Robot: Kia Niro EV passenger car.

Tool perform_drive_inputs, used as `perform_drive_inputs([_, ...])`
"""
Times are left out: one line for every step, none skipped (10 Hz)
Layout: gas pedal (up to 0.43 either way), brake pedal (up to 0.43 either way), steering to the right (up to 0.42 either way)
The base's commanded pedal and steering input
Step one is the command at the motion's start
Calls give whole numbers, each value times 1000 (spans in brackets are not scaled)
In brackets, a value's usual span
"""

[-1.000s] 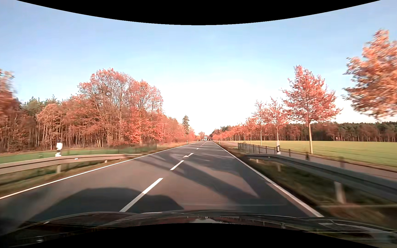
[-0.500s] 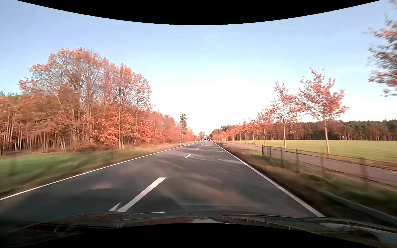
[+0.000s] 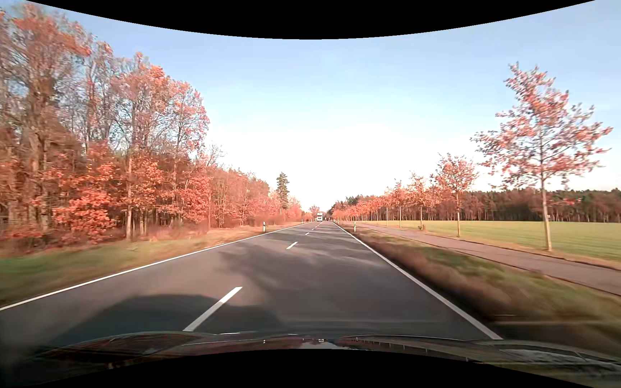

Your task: Follow the waypoints while adhering to traffic rules and regulations

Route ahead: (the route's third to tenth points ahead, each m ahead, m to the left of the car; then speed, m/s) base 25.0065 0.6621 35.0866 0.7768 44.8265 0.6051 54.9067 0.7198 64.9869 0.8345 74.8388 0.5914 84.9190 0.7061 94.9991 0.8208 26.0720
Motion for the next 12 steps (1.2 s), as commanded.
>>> perform_drive_inputs([157,0,0])
perform_drive_inputs([157,0,0])
perform_drive_inputs([157,0,0])
perform_drive_inputs([157,0,0])
perform_drive_inputs([157,0,0])
perform_drive_inputs([157,0,-1])
perform_drive_inputs([157,0,0])
perform_drive_inputs([157,0,0])
perform_drive_inputs([157,0,0])
perform_drive_inputs([157,0,0])
perform_drive_inputs([157,0,0])
perform_drive_inputs([157,0,0])
